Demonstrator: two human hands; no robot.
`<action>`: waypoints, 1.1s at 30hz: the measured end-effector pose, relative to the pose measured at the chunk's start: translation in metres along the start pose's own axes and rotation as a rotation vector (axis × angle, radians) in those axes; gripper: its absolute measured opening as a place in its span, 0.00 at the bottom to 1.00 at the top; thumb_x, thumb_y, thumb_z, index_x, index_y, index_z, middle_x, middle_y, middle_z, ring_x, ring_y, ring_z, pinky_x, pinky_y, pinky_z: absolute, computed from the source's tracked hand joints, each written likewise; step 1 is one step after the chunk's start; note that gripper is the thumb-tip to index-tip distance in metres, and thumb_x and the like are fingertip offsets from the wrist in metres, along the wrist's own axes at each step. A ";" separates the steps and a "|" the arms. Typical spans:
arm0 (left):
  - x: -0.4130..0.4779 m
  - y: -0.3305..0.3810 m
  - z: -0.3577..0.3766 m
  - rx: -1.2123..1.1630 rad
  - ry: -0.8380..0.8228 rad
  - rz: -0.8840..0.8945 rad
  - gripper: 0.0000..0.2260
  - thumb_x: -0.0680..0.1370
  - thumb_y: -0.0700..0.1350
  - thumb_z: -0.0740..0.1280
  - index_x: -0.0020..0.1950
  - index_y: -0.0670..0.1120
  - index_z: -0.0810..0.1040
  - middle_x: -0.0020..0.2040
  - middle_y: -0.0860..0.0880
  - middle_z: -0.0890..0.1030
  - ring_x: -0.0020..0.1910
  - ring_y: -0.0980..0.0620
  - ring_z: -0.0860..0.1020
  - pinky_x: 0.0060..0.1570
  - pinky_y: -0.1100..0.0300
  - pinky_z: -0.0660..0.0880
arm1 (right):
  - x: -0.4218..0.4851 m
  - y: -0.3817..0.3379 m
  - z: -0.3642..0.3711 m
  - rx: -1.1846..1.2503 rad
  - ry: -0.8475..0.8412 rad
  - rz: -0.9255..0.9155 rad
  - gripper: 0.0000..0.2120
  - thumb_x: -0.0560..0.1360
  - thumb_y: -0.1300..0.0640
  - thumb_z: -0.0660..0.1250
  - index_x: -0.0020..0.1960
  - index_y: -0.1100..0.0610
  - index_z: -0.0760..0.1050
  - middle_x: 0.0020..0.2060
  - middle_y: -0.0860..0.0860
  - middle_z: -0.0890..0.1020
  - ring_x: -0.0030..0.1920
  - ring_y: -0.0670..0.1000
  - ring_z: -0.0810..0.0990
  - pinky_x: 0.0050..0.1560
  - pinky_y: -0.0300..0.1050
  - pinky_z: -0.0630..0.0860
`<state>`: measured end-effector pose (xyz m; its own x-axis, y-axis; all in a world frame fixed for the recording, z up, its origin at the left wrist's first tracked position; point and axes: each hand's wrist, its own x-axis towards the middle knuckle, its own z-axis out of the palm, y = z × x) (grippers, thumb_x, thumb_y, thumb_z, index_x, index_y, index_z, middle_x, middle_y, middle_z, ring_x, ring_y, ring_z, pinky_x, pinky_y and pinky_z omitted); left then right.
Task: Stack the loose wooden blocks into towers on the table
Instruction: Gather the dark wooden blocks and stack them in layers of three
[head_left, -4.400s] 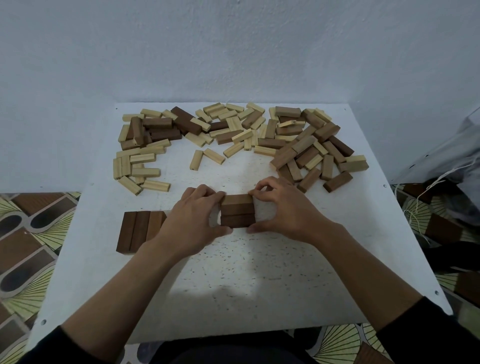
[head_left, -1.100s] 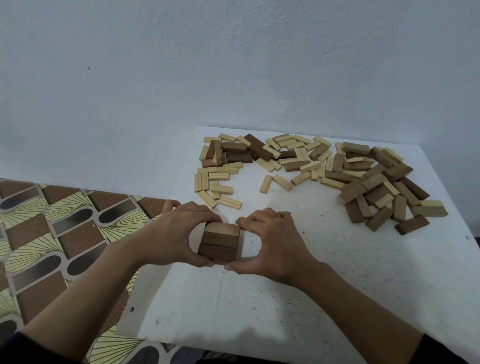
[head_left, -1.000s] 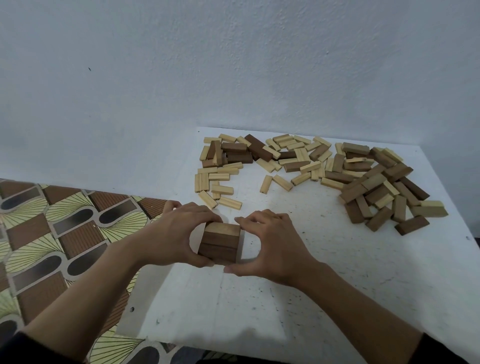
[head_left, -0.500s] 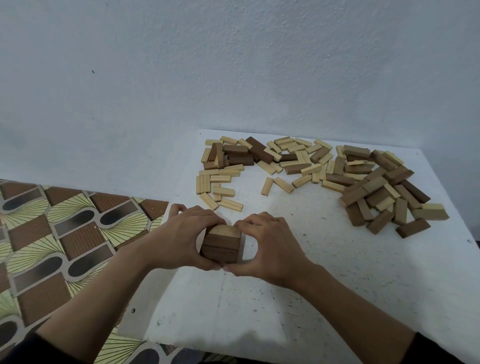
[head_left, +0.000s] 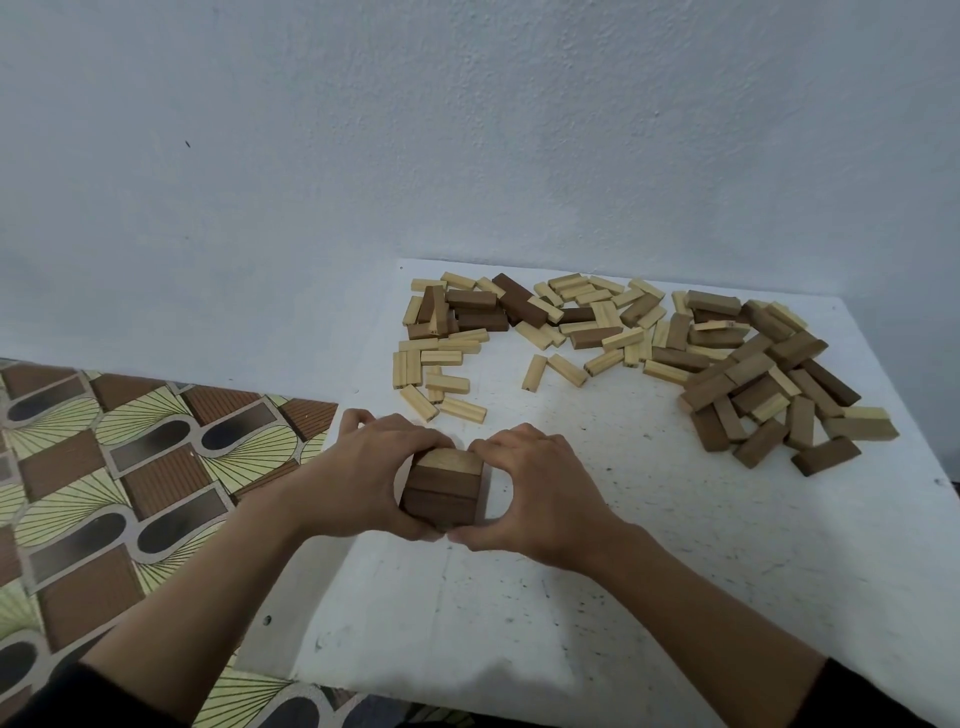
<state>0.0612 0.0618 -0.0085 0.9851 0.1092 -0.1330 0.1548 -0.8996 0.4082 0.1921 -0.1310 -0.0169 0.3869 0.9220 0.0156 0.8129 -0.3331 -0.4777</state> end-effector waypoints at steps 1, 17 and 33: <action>0.000 0.000 0.001 0.000 -0.001 0.000 0.32 0.64 0.70 0.74 0.65 0.64 0.70 0.58 0.66 0.76 0.59 0.68 0.68 0.62 0.52 0.58 | 0.000 0.000 0.000 0.003 -0.001 -0.001 0.35 0.65 0.28 0.71 0.63 0.49 0.76 0.54 0.44 0.82 0.55 0.46 0.74 0.57 0.49 0.71; 0.000 0.001 0.000 -0.002 -0.029 -0.013 0.31 0.64 0.70 0.75 0.63 0.64 0.70 0.55 0.65 0.78 0.57 0.65 0.71 0.62 0.50 0.59 | 0.000 0.002 0.004 0.070 0.030 0.004 0.32 0.63 0.27 0.70 0.58 0.47 0.77 0.46 0.42 0.84 0.46 0.45 0.77 0.54 0.51 0.77; -0.012 0.007 -0.015 -0.157 -0.061 -0.022 0.41 0.65 0.71 0.75 0.74 0.68 0.61 0.67 0.69 0.69 0.68 0.66 0.63 0.70 0.53 0.58 | -0.019 0.008 -0.004 0.181 -0.022 0.132 0.53 0.61 0.25 0.73 0.79 0.41 0.57 0.73 0.42 0.71 0.71 0.45 0.70 0.71 0.50 0.68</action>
<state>0.0520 0.0603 0.0096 0.9757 0.0977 -0.1961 0.1907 -0.8196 0.5403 0.1931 -0.1520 -0.0175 0.4737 0.8775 -0.0754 0.6638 -0.4119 -0.6242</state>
